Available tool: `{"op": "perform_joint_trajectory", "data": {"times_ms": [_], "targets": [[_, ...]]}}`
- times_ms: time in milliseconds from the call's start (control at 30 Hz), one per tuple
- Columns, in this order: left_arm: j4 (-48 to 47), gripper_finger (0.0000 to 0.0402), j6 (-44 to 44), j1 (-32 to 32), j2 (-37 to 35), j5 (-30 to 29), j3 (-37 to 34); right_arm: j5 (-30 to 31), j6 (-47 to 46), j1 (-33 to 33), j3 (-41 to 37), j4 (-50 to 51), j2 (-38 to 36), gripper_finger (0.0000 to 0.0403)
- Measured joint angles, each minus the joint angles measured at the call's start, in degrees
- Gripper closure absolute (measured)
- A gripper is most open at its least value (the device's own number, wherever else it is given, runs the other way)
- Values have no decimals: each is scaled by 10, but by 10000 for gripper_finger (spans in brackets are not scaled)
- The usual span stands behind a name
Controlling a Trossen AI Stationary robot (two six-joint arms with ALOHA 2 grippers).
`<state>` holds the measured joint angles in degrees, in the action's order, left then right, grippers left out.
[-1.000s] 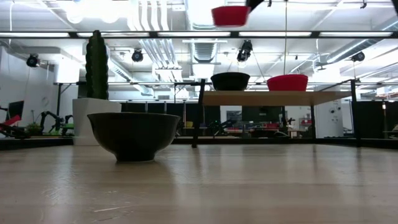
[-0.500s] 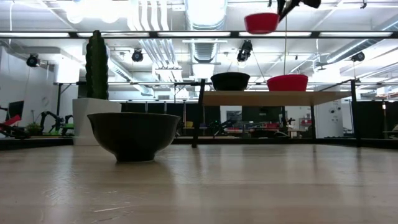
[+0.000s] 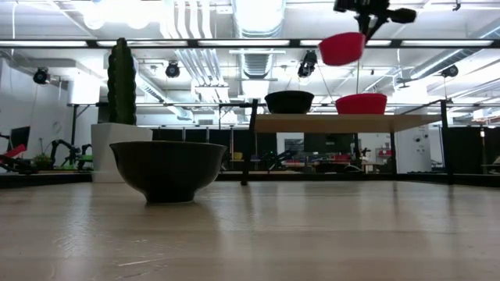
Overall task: Pick & Place Mini bowls
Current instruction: Stack the red bowl on top of the other red bowls on the shelf
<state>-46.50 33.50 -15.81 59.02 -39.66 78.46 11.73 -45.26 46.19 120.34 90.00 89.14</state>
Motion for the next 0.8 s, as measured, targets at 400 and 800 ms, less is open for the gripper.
{"op": "perform_joint_trajectory", "data": {"times_ms": [400,800], "targets": [[0,274,0,0,0,0,0,-16,-76,0,-275,-140,-139,394],[0,274,9,0,0,0,0,-13,-122,0,-453,-212,-219,394]]}}
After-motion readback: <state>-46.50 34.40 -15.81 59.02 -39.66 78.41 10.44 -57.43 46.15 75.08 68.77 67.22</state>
